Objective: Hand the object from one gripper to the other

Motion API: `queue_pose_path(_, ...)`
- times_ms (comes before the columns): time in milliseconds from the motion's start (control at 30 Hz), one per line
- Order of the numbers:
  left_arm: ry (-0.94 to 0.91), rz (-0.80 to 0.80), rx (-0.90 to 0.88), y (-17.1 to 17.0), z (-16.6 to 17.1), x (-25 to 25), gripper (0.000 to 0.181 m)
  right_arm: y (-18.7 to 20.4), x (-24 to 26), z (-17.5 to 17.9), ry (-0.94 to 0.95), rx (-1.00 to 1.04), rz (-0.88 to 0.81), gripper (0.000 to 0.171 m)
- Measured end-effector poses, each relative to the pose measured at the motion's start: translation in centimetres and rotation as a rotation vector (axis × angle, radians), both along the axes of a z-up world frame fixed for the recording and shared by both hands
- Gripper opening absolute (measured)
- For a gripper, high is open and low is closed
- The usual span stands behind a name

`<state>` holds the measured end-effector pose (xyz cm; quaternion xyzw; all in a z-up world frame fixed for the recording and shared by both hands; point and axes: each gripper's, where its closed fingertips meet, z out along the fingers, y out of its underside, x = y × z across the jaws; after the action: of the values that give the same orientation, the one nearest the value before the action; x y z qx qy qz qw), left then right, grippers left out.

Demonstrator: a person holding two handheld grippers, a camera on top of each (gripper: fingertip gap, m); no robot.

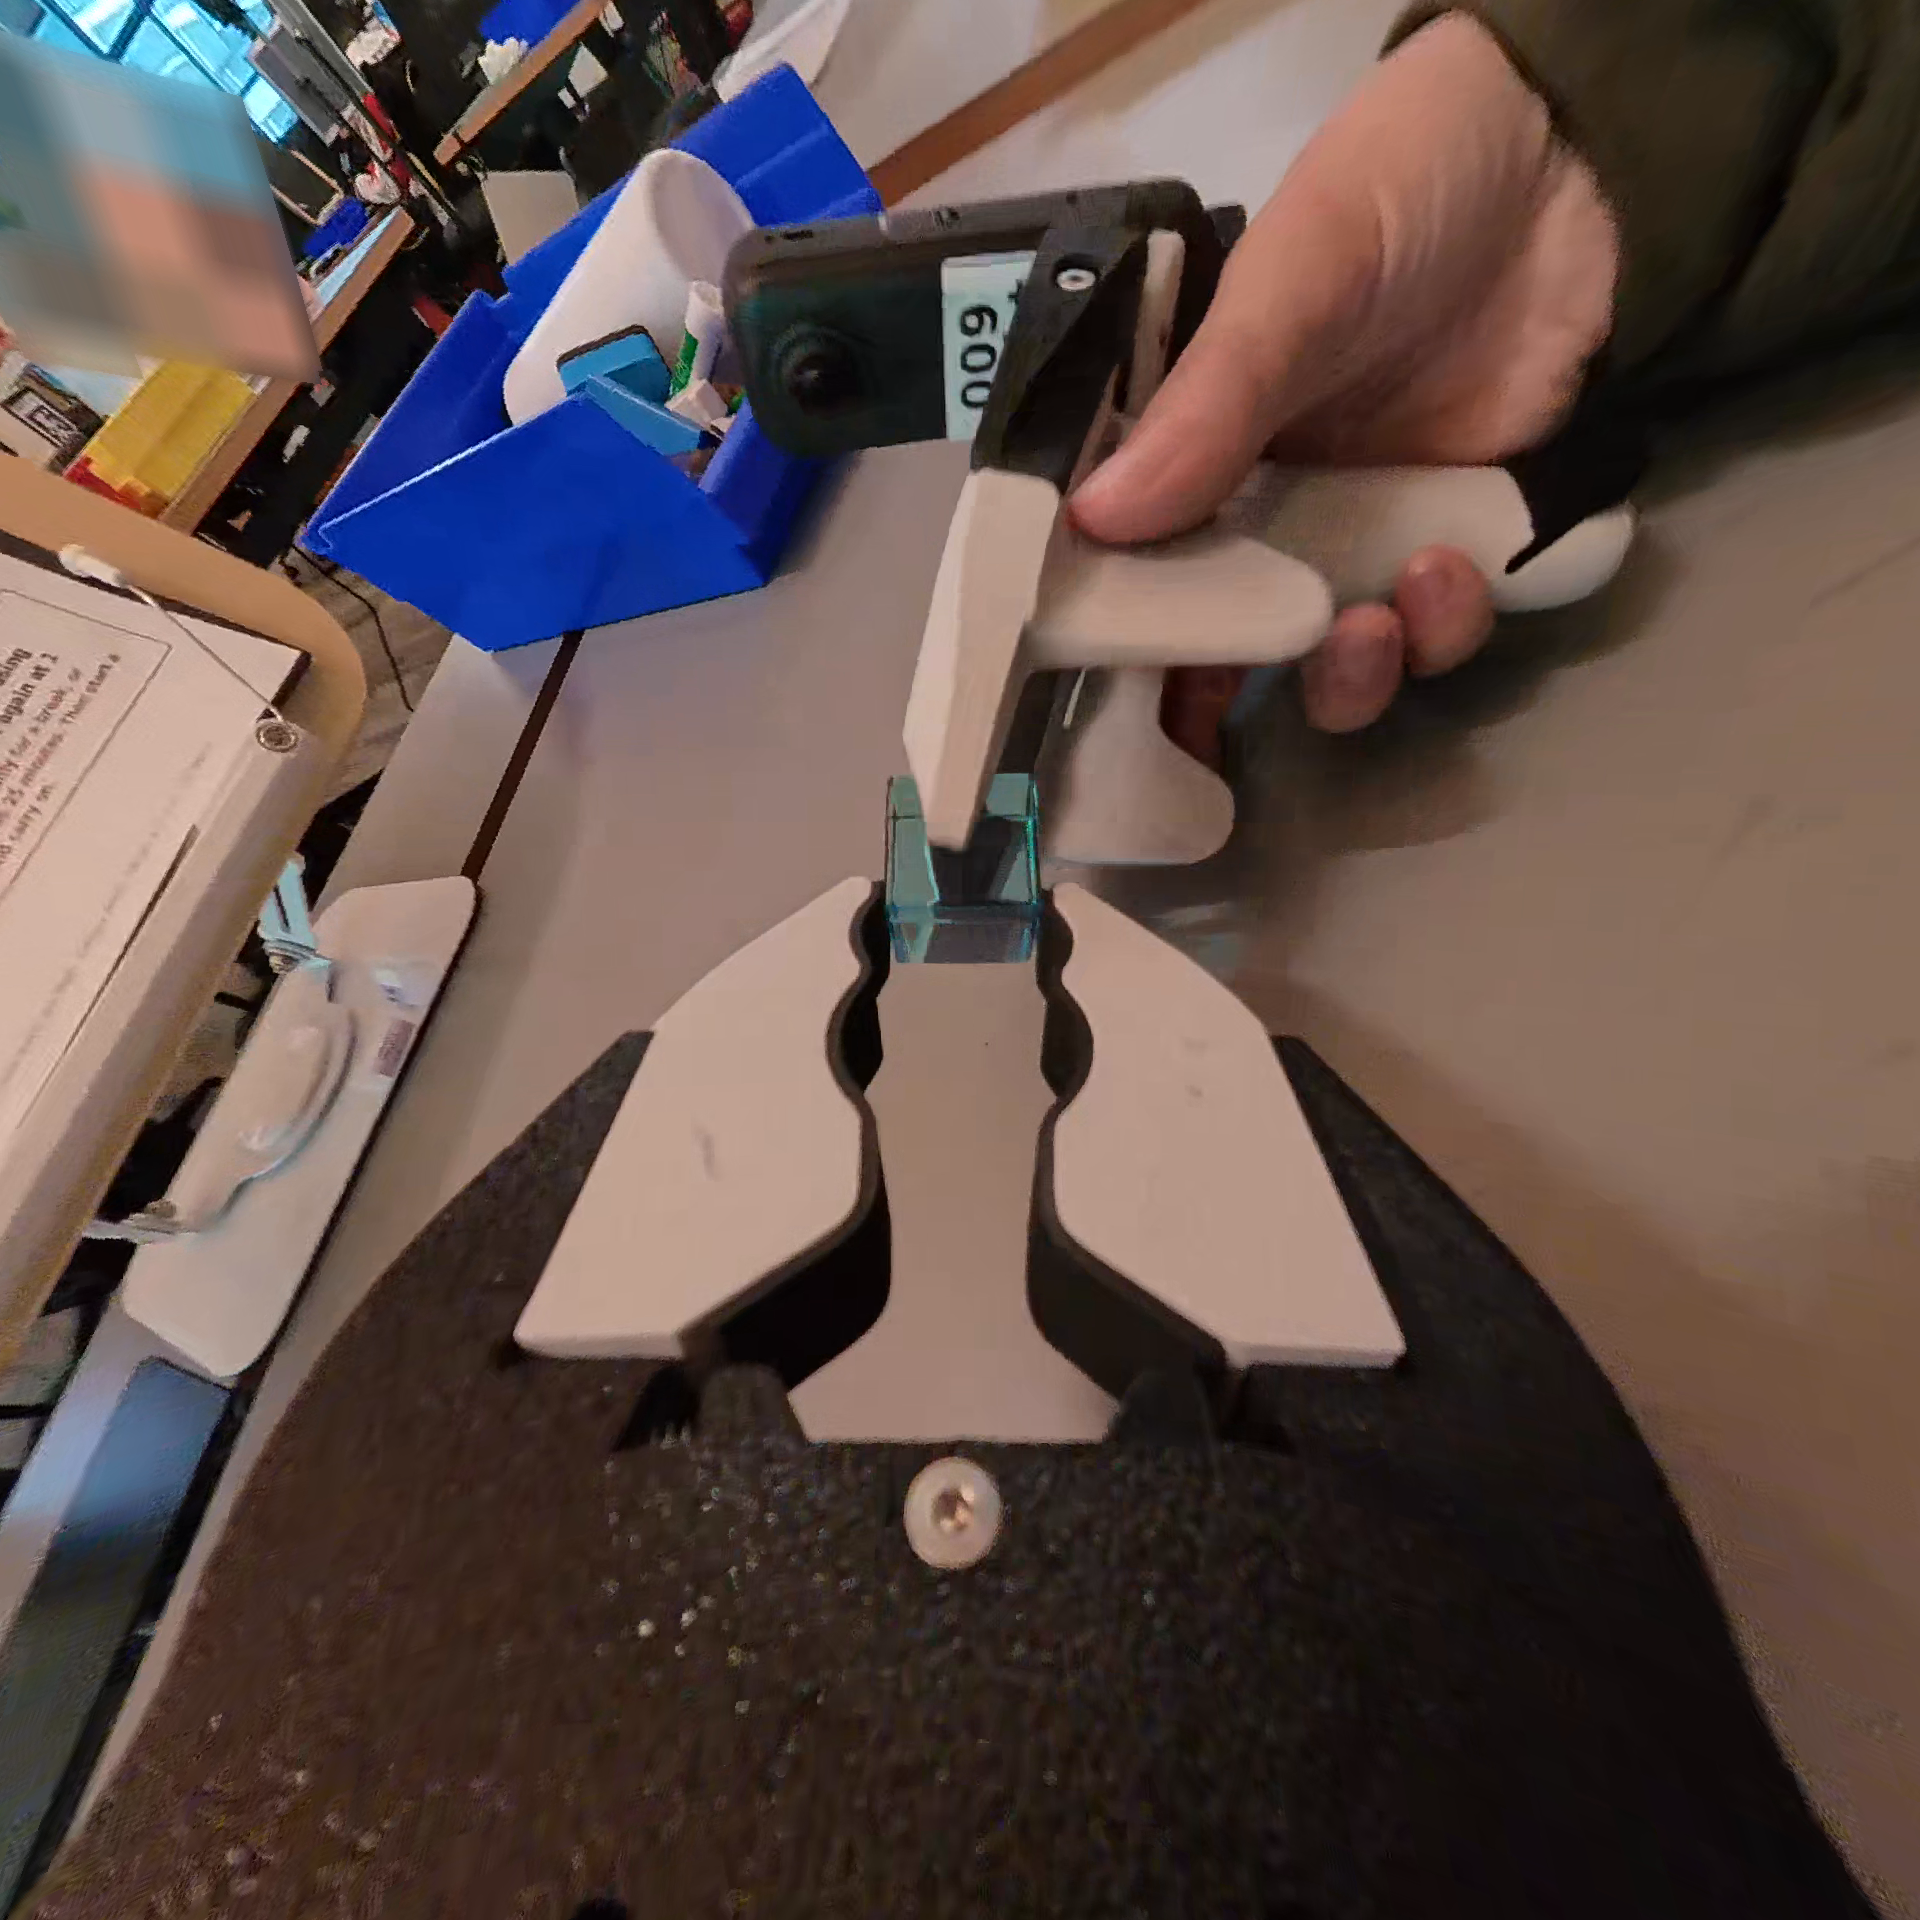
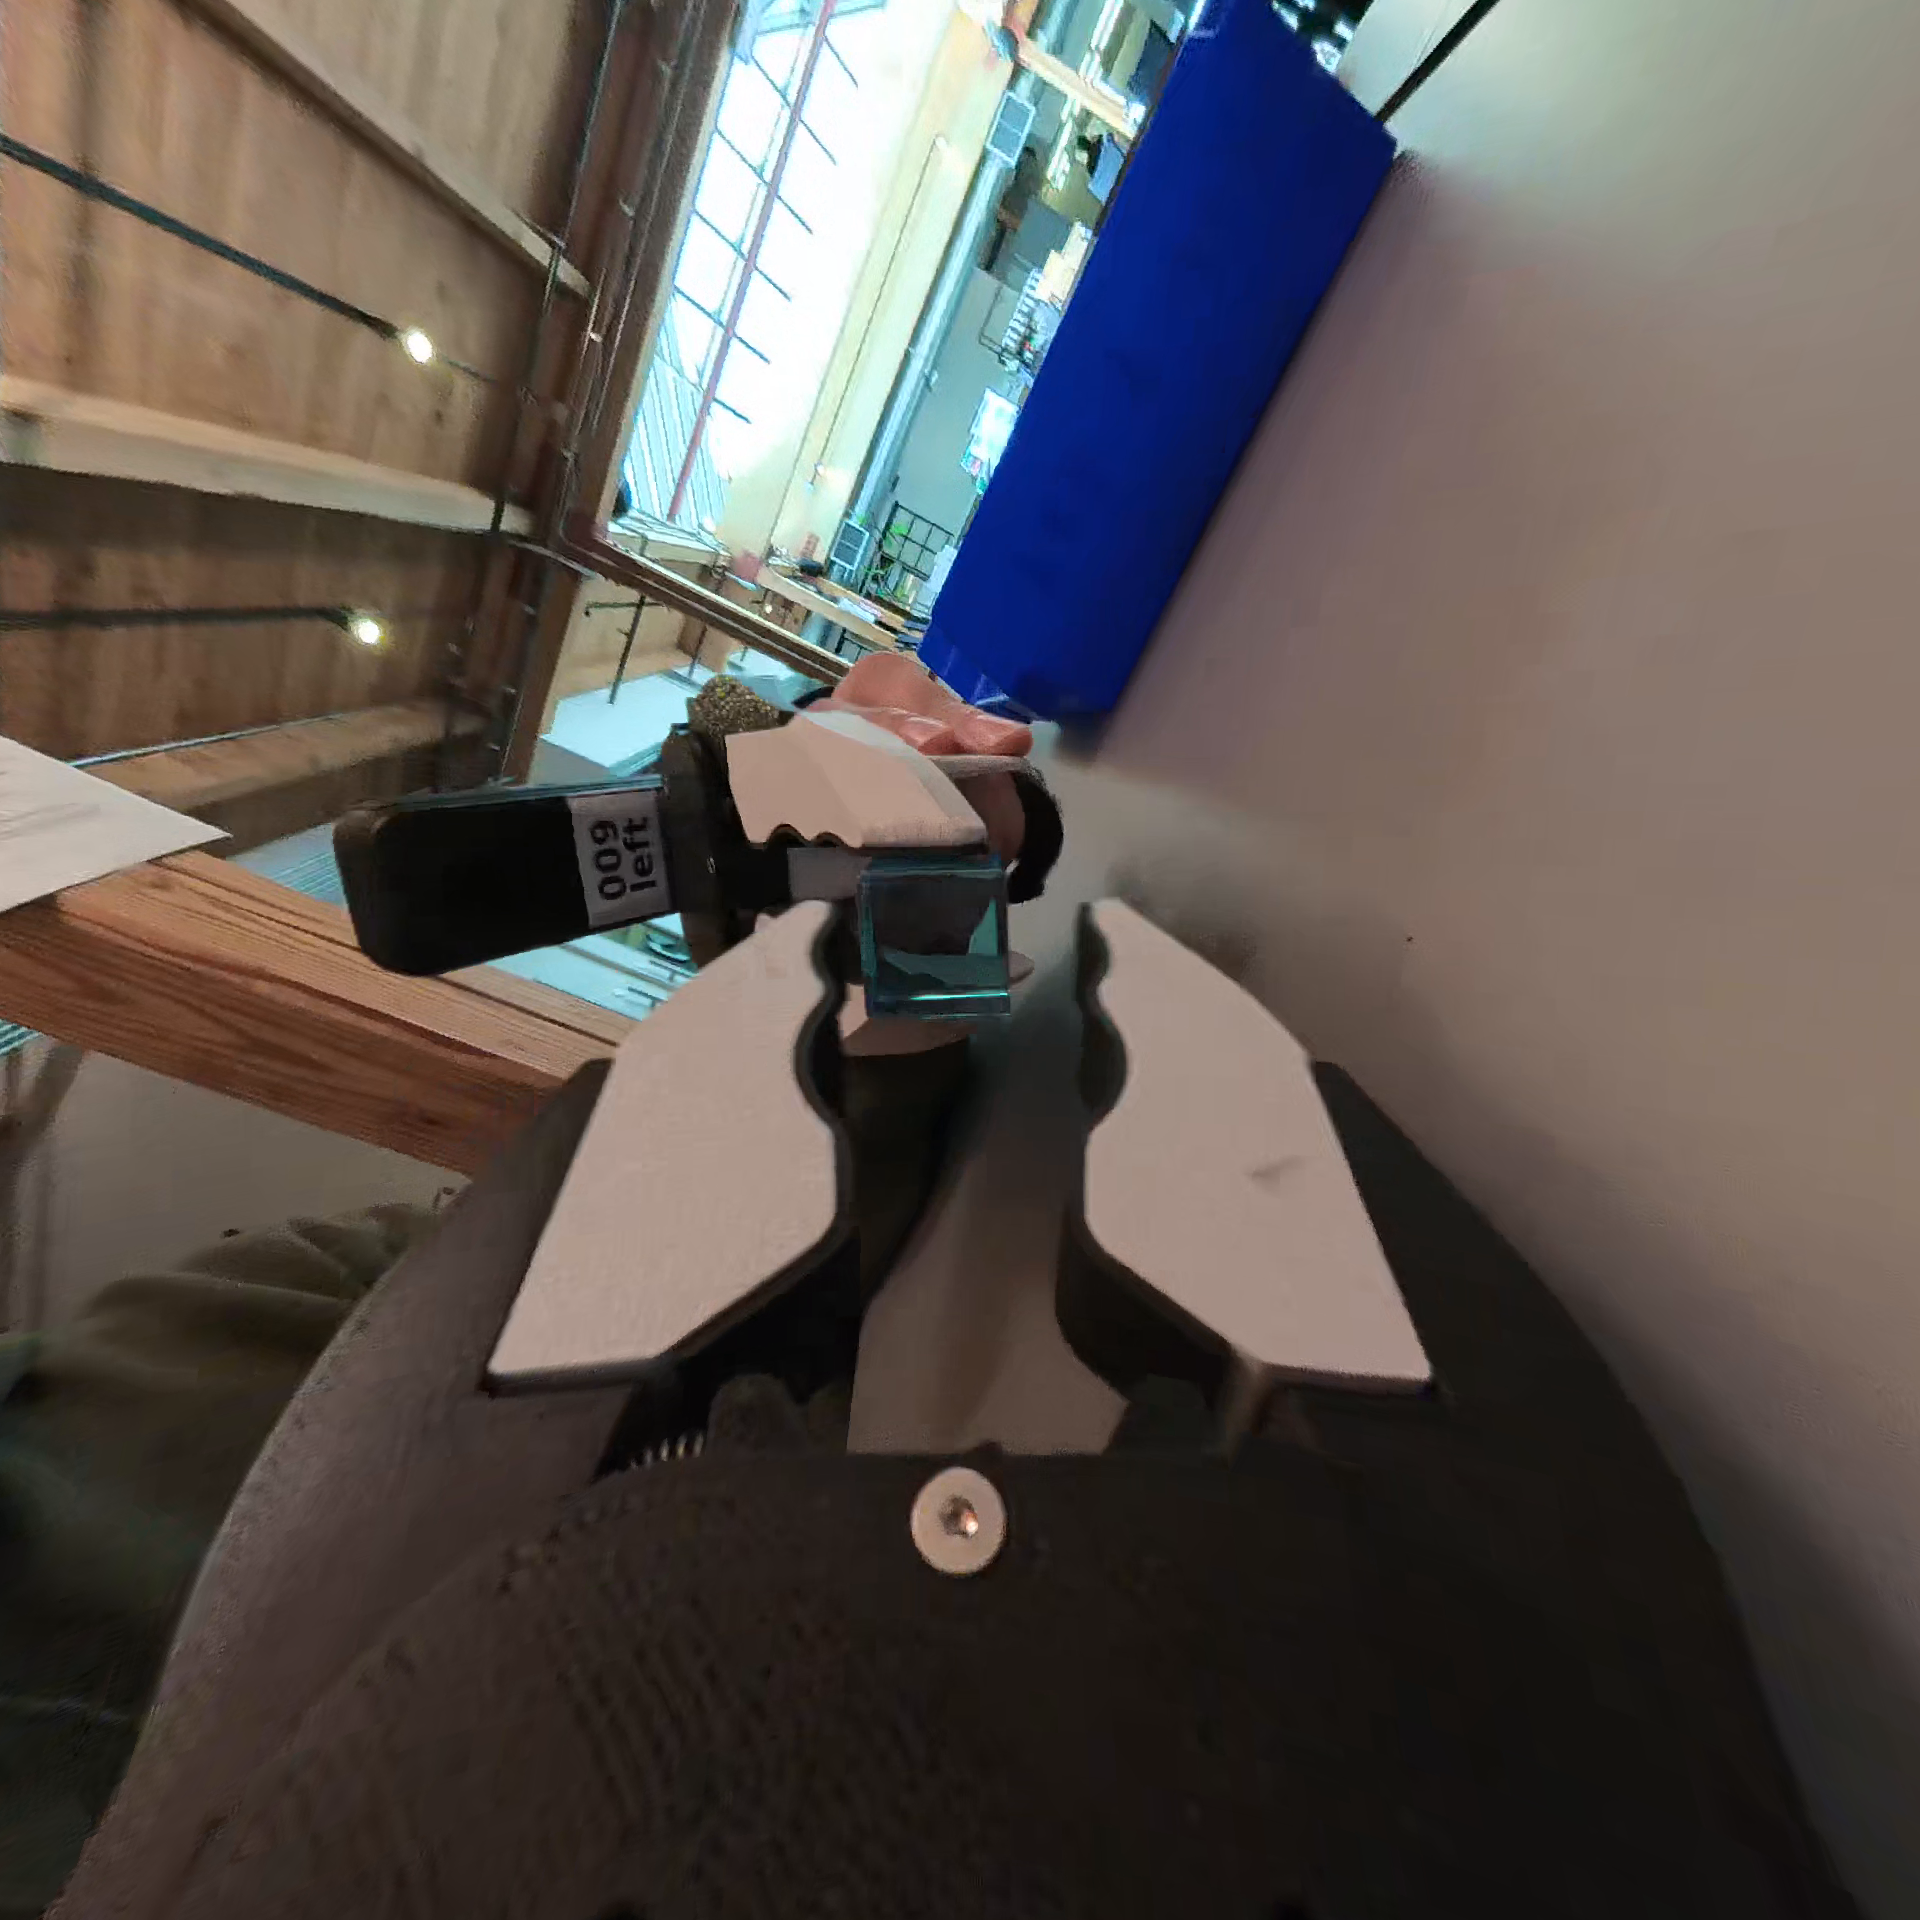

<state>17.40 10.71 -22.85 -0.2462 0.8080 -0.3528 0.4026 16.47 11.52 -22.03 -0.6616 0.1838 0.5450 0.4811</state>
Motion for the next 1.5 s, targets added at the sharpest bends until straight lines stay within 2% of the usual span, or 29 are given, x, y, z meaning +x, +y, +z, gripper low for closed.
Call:
queue_pose_path(33,0.003,0.006,0.021,0.1,-0.2,0.0,0.026,0.0,0.0,0.1,0.002,0.016,0.003,0.027)
queue_pose_path(167,-0.039,0.021,-0.012,0.2,0.3,0.3,0.026,0.2,0.2,0.4,0.016,0.030,-0.004,0.026)
queue_pose_path(300,-0.183,0.049,-0.118,0.3,2.6,0.6,0.028,0.2,0.9,2.6,0.241,0.107,-0.029,0.026)
queue_pose_path(433,-0.337,0.075,-0.068,0.3,3.7,0.8,0.047,0.3,2.4,3.2,0.435,0.126,-0.101,0.026)
queue_pose_path(533,-0.406,0.149,-0.034,0.0,4.2,1.5,0.048,0.3,3.1,3.7,0.516,0.166,-0.145,0.026)
queue_pose_path(700,-0.425,0.288,0.032,-0.3,3.9,2.5,0.047,0.3,3.2,4.6,0.588,0.233,-0.174,0.026)
queue_pose_path(867,-0.446,0.422,0.099,0.7,4.3,2.6,0.031,0.5,2.6,4.6,0.572,0.249,-0.178,0.026)
queue_pose_path(1033,-0.368,0.365,-0.010,1.2,4.4,2.4,0.029,0.4,2.0,4.4,0.380,0.262,-0.132,0.027)
queue_pose_path(1133,-0.286,0.208,-0.157,0.8,4.9,1.6,0.029,-0.3,1.8,4.9,0.191,0.298,-0.070,0.044)
queue_pose_path(1200,-0.191,0.063,-0.297,0.0,5.0,0.5,0.029,-0.9,1.5,5.4,-0.029,0.359,-0.051,0.054)
queue_pose_path(1300,0.008,-0.157,-0.526,-1.5,5.2,-1.8,0.029,-1.5,0.7,4.3,-0.503,0.394,-0.037,0.080)
queue_pose_path(1367,0.125,-0.265,-0.636,-2.4,5.0,-3.1,0.029,-2.1,-0.4,4.1,-0.708,0.461,-0.008,0.075)
queue_pose_path(1500,0.190,-0.325,-0.659,-3.3,4.2,-3.6,0.029,-2.7,-2.6,5.2,-0.736,0.569,0.037,0.049)
